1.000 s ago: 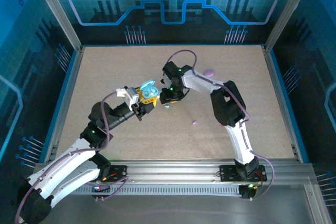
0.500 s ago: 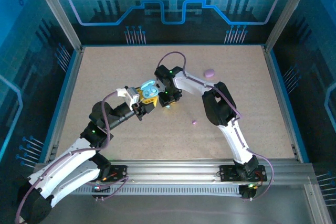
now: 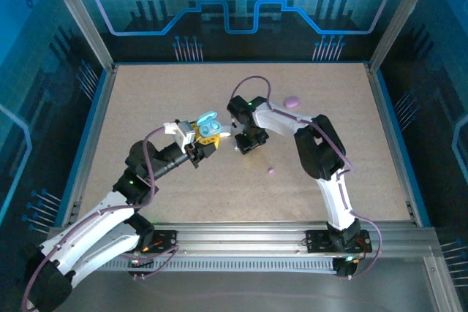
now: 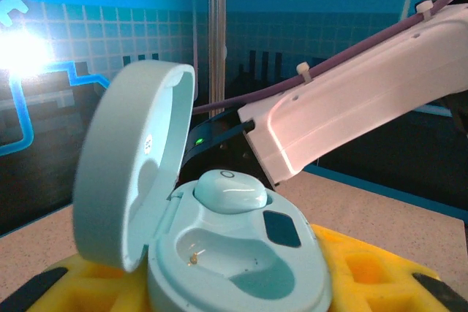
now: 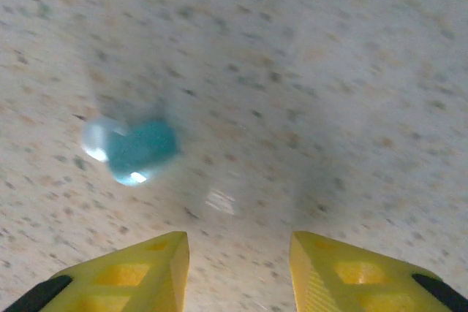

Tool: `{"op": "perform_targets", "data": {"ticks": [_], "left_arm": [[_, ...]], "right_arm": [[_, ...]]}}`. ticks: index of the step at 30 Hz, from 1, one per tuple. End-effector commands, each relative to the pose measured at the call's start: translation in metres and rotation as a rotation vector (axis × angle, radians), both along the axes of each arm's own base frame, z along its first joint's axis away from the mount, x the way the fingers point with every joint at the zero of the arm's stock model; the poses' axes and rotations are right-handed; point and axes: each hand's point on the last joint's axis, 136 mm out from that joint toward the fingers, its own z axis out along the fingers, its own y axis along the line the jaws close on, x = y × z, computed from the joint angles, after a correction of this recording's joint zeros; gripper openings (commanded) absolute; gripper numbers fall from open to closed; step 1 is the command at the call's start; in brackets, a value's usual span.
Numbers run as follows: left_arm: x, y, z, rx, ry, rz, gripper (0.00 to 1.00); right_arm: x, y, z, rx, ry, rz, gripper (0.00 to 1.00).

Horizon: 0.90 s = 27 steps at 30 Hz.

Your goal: Insert the wireless bluetooth earbuds into the charging case

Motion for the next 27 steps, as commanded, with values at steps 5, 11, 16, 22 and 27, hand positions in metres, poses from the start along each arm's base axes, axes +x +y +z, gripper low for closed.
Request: {"op": "perform_targets", "data": {"ticks": [5, 11, 16, 22, 27], "left_arm": [[-0.001, -0.001, 0.016, -0.025, -0.035, -0.006, 0.33], [-0.001, -0.002, 0.016, -0.026, -0.036, -0.008, 0.33], [-0.002, -0.001, 0.016, -0.024, -0.040, -0.007, 0.33], [-0.002, -0.001, 0.014, -0.021, -0.040, -0.004, 0.33], [-0.001, -0.001, 0.015, -0.021, -0.042, -0.001, 0.33]], "right_arm": [[0.010, 0.014, 0.028, 0.308, 0.032, -0.162, 0.44], [0.012, 0.045, 0.018, 0.453, 0.127, -0.288, 0.44], [0.014, 0.046, 0.006, 0.442, 0.145, -0.370, 0.44], [0.009, 0.051, -0.005, 0.439, 0.181, -0.374, 0.43], [0.010, 0.054, -0.009, 0.429, 0.187, -0.375, 0.42]]}}
